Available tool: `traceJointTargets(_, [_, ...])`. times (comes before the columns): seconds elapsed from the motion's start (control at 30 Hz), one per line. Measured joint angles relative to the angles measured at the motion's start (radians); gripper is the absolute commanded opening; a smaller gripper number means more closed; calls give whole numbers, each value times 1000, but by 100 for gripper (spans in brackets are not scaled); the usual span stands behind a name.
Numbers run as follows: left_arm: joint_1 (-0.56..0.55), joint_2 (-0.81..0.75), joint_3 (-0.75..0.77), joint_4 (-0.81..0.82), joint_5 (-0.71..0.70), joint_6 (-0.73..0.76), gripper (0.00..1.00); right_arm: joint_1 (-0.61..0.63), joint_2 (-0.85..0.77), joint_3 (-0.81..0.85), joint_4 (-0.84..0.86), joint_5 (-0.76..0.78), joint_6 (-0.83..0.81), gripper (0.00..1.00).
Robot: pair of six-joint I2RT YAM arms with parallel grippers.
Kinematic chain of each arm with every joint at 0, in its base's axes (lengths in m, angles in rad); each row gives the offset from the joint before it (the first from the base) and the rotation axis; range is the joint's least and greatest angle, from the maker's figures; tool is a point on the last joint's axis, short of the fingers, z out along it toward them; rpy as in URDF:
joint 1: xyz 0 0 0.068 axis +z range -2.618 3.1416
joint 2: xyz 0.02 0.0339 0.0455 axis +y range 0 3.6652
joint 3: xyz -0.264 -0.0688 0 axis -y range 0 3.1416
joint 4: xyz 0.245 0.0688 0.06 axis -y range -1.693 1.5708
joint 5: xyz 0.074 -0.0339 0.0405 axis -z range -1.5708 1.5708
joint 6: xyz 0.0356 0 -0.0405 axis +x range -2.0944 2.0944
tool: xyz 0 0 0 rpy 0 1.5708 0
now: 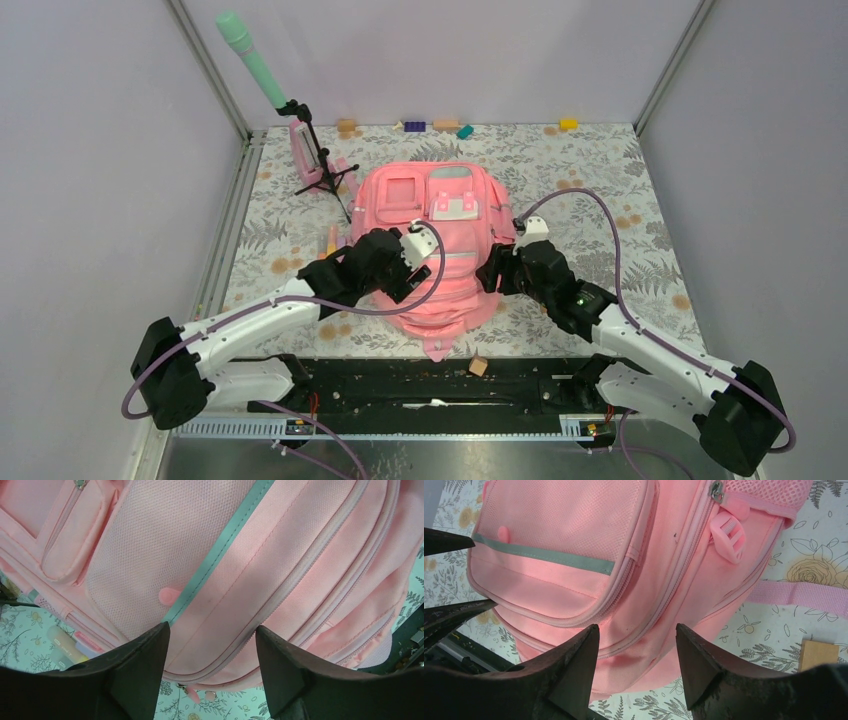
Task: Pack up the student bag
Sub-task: Unzip the student bag at the center of the board.
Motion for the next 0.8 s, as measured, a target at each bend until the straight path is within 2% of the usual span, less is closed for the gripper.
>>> traceJointTargets(0.53, [0, -32, -2, 28, -18, -2, 68, 0, -14, -31, -1, -1, 12, 63])
traceJointTargets(0.7, [0, -8, -2, 29, -22, -5, 61, 0, -14, -33, -1, -1, 25, 62])
traceJointTargets(0.8, [-5, 13, -2, 40, -45, -10, 67, 0, -14, -36, 1, 0, 49, 61])
